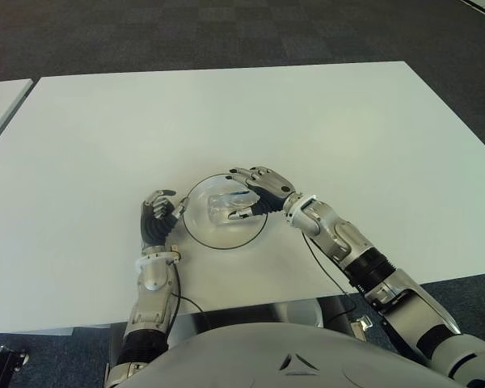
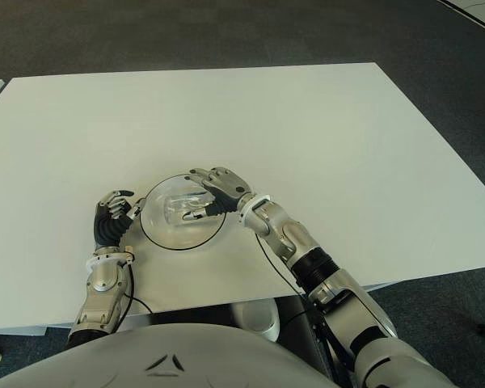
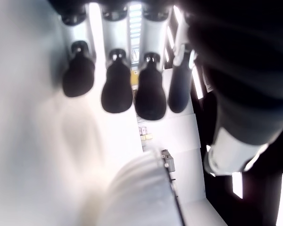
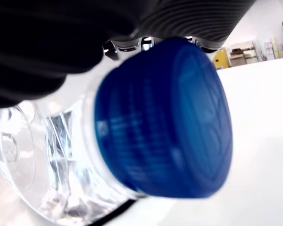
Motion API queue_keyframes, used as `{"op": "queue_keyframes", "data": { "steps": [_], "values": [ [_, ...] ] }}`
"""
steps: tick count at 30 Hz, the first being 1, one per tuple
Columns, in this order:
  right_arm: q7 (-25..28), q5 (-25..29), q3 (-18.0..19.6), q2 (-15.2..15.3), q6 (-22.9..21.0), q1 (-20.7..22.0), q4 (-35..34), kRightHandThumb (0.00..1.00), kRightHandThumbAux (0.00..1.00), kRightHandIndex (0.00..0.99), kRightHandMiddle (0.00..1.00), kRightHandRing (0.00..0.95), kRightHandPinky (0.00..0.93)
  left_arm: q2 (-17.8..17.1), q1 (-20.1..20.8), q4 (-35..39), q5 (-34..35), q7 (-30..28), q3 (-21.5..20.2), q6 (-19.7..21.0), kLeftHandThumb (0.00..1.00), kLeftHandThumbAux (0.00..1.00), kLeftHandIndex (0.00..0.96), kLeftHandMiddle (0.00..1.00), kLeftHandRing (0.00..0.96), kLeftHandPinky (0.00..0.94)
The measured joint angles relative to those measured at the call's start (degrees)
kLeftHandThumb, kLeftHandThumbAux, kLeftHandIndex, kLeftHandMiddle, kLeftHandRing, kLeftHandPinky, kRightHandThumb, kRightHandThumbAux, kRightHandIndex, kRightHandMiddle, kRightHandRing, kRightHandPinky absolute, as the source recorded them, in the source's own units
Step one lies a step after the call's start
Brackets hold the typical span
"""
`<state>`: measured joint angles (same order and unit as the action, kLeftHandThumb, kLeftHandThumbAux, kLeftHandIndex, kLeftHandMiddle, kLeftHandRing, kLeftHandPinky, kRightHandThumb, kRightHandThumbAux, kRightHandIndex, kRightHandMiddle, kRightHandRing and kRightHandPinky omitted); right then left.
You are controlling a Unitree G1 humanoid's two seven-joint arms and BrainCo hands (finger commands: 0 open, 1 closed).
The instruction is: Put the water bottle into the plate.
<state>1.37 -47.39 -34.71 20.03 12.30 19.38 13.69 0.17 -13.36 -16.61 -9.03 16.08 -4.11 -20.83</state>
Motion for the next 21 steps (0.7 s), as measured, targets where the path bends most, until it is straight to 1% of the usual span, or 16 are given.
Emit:
{"op": "queue_keyframes", "data": {
  "steps": [4, 11, 12, 15, 21],
  "values": [
    [-4.11, -0.42, 1.07, -1.20, -0.34, -0.85, -0.41, 0.444, 0.257, 0.000, 0.000, 0.000, 0.000, 0.02, 0.03, -0.22, 0.01, 0.00, -0.01, -0.09, 0.709, 0.715, 0.436, 0.747, 0.742, 0.716],
    [-14.18, -1.53, 2.64, -3.14, -0.22, -2.47, -0.73, 0.397, 0.266, 0.000, 0.000, 0.000, 0.000, 0.01, 0.01, -0.17, -0.01, 0.00, 0.01, -0.11, 0.710, 0.715, 0.436, 0.738, 0.733, 0.708],
    [-15.03, -1.74, 2.66, -3.23, -0.17, -2.61, -0.73, 0.380, 0.266, 0.000, 0.000, 0.000, 0.000, 0.01, 0.00, -0.12, -0.02, 0.00, 0.01, -0.11, 0.710, 0.715, 0.436, 0.740, 0.735, 0.712],
    [-20.12, -2.96, 2.66, -3.21, 1.26, -3.05, -0.42, 0.279, 0.269, 0.000, 0.000, 0.000, 0.000, 0.03, -0.06, 0.18, -0.04, 0.00, 0.04, 0.01, 0.709, 0.715, 0.436, 0.747, 0.745, 0.730],
    [-30.69, -5.13, 2.67, -3.11, 4.84, -3.06, 1.78, 0.163, 0.279, 0.000, 0.000, 0.000, 0.000, 0.03, -0.24, 0.63, -0.04, 0.00, 0.15, 0.56, 0.709, 0.714, 0.436, 0.753, 0.751, 0.731]
  ]
}}
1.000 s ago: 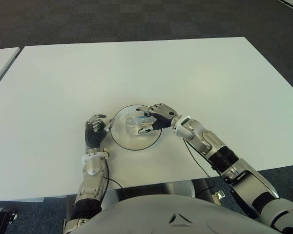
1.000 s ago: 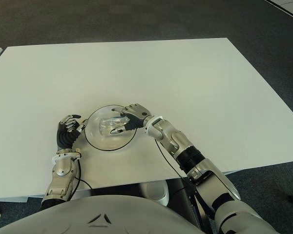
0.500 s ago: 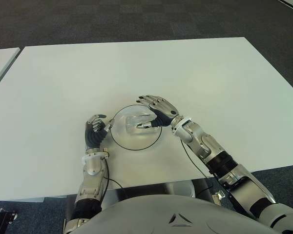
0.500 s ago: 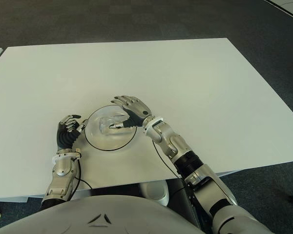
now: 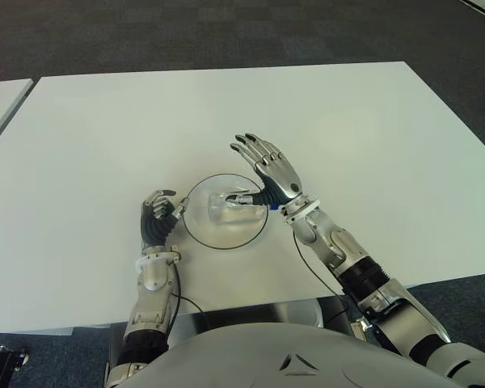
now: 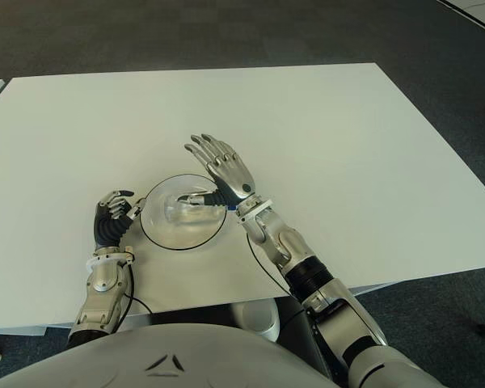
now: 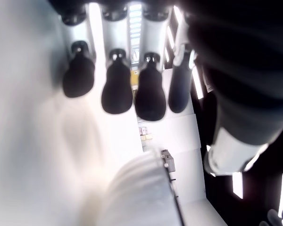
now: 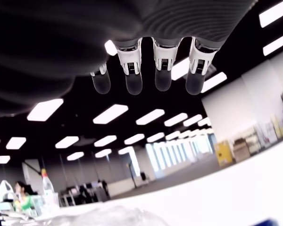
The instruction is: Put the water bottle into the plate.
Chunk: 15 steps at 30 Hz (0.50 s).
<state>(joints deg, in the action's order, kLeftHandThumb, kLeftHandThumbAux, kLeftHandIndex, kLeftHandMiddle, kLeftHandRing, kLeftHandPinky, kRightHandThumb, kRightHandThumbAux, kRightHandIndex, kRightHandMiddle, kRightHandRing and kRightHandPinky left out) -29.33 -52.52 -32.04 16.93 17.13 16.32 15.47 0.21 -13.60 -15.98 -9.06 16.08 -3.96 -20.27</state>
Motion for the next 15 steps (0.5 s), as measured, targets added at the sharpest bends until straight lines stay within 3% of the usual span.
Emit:
{"op": "queue_keyframes", "data": {
  "steps": [6, 15],
  "values": [
    [-10.24, -1.54, 0.00, -0.01, 3.39, 0.43, 4.31, 0.052, 0.310, 0.000, 0.000, 0.000, 0.000, 0.01, -0.21, 0.48, -0.03, 0.00, 0.12, 0.45, 0.709, 0.714, 0.437, 0.760, 0.760, 0.746],
    [-23.36, -1.80, 0.66, -0.25, 7.99, 2.67, 11.30, 0.002, 0.325, 0.000, 0.000, 0.000, 0.000, -0.02, -0.30, 0.06, 0.04, 0.00, -0.01, 0.62, 0.708, 0.714, 0.437, 0.759, 0.756, 0.737]
  ]
}}
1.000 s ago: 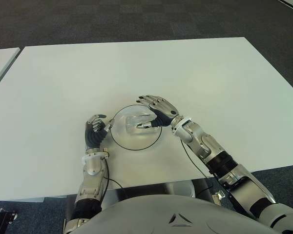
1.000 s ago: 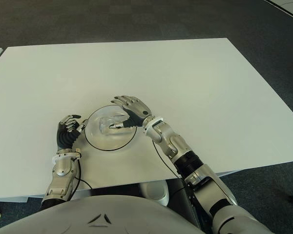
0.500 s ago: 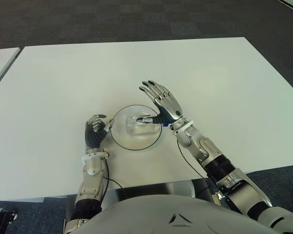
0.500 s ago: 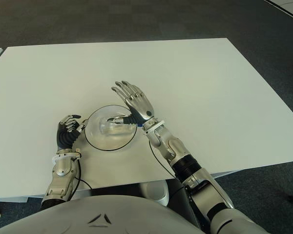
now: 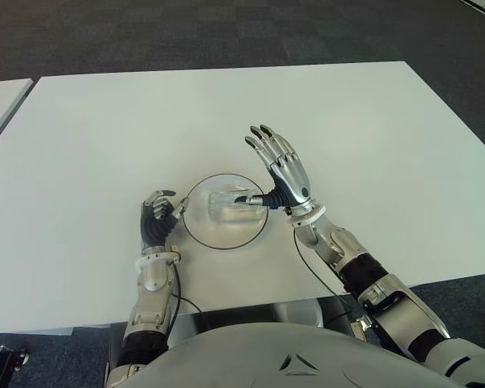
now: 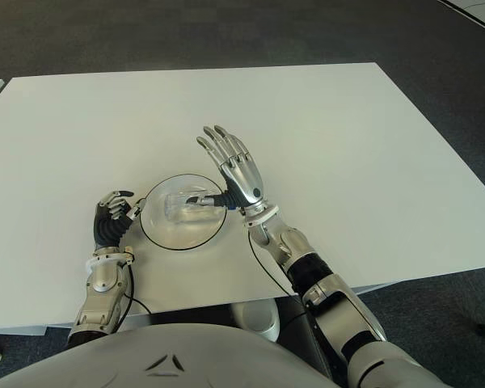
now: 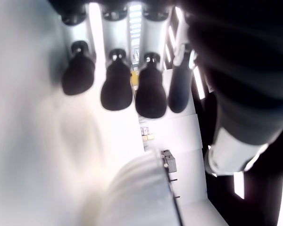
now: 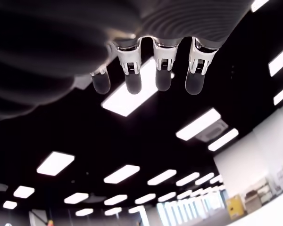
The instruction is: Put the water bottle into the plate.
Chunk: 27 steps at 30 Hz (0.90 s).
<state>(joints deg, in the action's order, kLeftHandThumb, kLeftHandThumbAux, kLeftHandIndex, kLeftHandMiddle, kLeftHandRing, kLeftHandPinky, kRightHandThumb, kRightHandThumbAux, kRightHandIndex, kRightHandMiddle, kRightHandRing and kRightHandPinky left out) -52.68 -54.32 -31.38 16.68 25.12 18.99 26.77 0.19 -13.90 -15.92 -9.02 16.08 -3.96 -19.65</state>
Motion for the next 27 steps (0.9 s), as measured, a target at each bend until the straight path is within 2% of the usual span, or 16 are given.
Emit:
{"op": "queue_keyframes", "data": {
  "steps": [4, 12, 15, 18, 21, 27],
  "values": [
    [-4.32, 0.33, 0.99, -0.21, 1.09, 1.05, 2.01, 0.000, 0.336, 0.000, 0.000, 0.000, 0.000, -0.03, 0.24, -0.73, 0.02, 0.00, -0.16, -0.72, 0.708, 0.714, 0.437, 0.757, 0.755, 0.738],
    [-5.38, 5.16, 4.76, -0.75, 3.99, 0.99, 4.86, 0.000, 0.413, 0.000, 0.000, 0.000, 0.000, 0.48, -0.54, 0.79, -0.08, 0.00, 0.11, -0.53, 0.709, 0.714, 0.437, 0.762, 0.760, 0.754],
    [-4.24, 8.14, 6.68, -0.79, 4.58, 0.51, 6.52, 0.000, 0.465, 0.000, 0.000, 0.000, 0.000, 0.51, -0.72, 1.34, -0.10, 0.00, 0.15, 0.01, 0.709, 0.714, 0.438, 0.765, 0.762, 0.756],
    [-0.93, 12.52, 8.92, -1.42, 4.70, -0.87, 7.08, 0.012, 0.550, 0.000, 0.000, 0.000, 0.000, 0.50, -0.78, 1.49, -0.10, 0.00, 0.16, 0.16, 0.709, 0.714, 0.438, 0.767, 0.764, 0.752],
    [2.60, 16.80, 11.05, -2.87, 4.18, -2.83, 7.15, 0.017, 0.608, 0.000, 0.000, 0.000, 0.002, 0.47, -0.86, 1.50, -0.09, 0.00, 0.16, 0.16, 0.709, 0.714, 0.438, 0.767, 0.765, 0.751],
    [6.23, 22.03, 14.19, -5.49, 3.55, -5.52, 10.12, 0.001, 0.721, 0.000, 0.000, 0.000, 0.044, 0.47, -0.95, 1.54, -0.10, 0.00, 0.20, 0.31, 0.710, 0.714, 0.438, 0.767, 0.764, 0.748]
  ]
}}
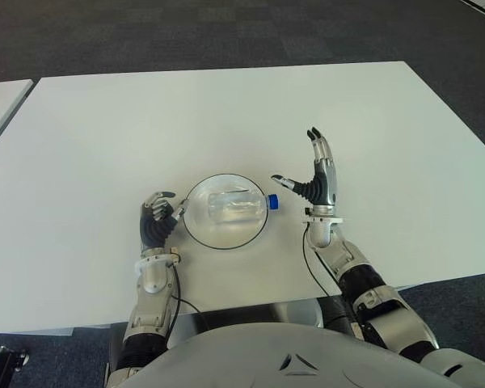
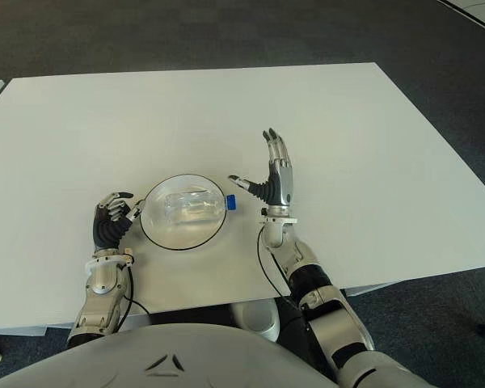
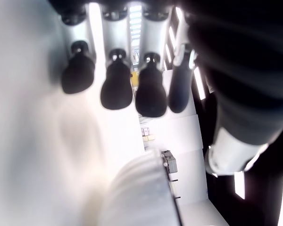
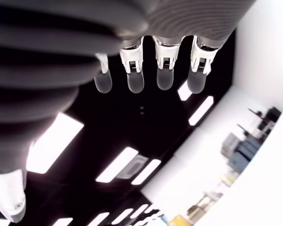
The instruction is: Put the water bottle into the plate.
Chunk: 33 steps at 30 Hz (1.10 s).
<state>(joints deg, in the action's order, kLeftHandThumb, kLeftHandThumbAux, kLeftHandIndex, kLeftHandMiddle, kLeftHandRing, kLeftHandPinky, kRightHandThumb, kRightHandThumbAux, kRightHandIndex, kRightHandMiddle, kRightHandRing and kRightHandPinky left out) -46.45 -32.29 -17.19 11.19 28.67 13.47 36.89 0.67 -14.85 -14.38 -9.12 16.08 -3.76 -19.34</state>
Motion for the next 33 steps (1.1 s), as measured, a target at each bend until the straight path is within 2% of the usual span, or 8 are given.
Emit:
{"op": "queue_keyframes", "data": {
  "steps": [4, 7, 11, 14, 21, 28, 32, 33],
  "values": [
    [2.56, 3.07, 1.96, -1.09, -0.43, -1.44, 2.06, 0.000, 0.801, 0.006, 0.007, 0.010, 0.076, 0.00, 0.00, 0.14, -0.01, 0.00, 0.03, 0.13, 0.710, 0.714, 0.437, 0.768, 0.766, 0.752],
    [4.07, 5.02, 3.30, -2.00, -0.39, -2.26, 2.76, 0.000, 0.878, 0.059, 0.056, 0.053, 0.133, 0.00, 0.00, 0.16, 0.00, 0.00, 0.00, 0.25, 0.709, 0.713, 0.438, 0.770, 0.769, 0.759],
    [5.71, 7.67, 5.05, -3.33, 0.71, -2.12, 4.10, 0.014, 0.963, 0.181, 0.216, 0.206, 0.273, -0.01, 0.10, 0.10, 0.02, 0.00, 0.00, 0.43, 0.709, 0.713, 0.438, 0.774, 0.775, 0.772],
    [9.42, 12.18, 7.04, -5.03, 3.69, -1.69, 6.54, 0.034, 0.987, 0.273, 0.316, 0.310, 0.369, -0.04, 0.15, 0.00, 0.03, 0.00, 0.01, 0.38, 0.709, 0.713, 0.438, 0.777, 0.779, 0.775],
    [19.72, 20.42, 10.69, -7.20, 7.14, -0.96, 9.00, 0.005, 0.988, 0.399, 0.437, 0.460, 0.506, -0.03, 0.12, -0.10, 0.09, -0.01, 0.02, 0.11, 0.709, 0.714, 0.437, 0.774, 0.775, 0.760],
    [27.27, 25.91, 13.71, -10.05, 9.69, -0.69, 10.69, 0.004, 0.975, 0.475, 0.522, 0.539, 0.566, 0.09, 0.10, 0.45, 0.12, -0.02, -0.03, 1.04, 0.709, 0.714, 0.437, 0.770, 0.770, 0.754],
    [30.21, 27.93, 15.27, -11.28, 10.56, -0.46, 11.54, 0.074, 0.969, 0.513, 0.561, 0.570, 0.585, 0.12, 0.12, 0.80, 0.12, -0.01, -0.04, 1.69, 0.709, 0.714, 0.437, 0.766, 0.764, 0.747],
    [30.90, 28.30, 15.70, -11.52, 10.79, -0.41, 11.70, 0.297, 0.884, 0.483, 0.569, 0.575, 0.583, 0.12, 0.12, 0.83, 0.11, -0.01, -0.05, 1.75, 0.709, 0.714, 0.437, 0.765, 0.763, 0.746]
  ]
}}
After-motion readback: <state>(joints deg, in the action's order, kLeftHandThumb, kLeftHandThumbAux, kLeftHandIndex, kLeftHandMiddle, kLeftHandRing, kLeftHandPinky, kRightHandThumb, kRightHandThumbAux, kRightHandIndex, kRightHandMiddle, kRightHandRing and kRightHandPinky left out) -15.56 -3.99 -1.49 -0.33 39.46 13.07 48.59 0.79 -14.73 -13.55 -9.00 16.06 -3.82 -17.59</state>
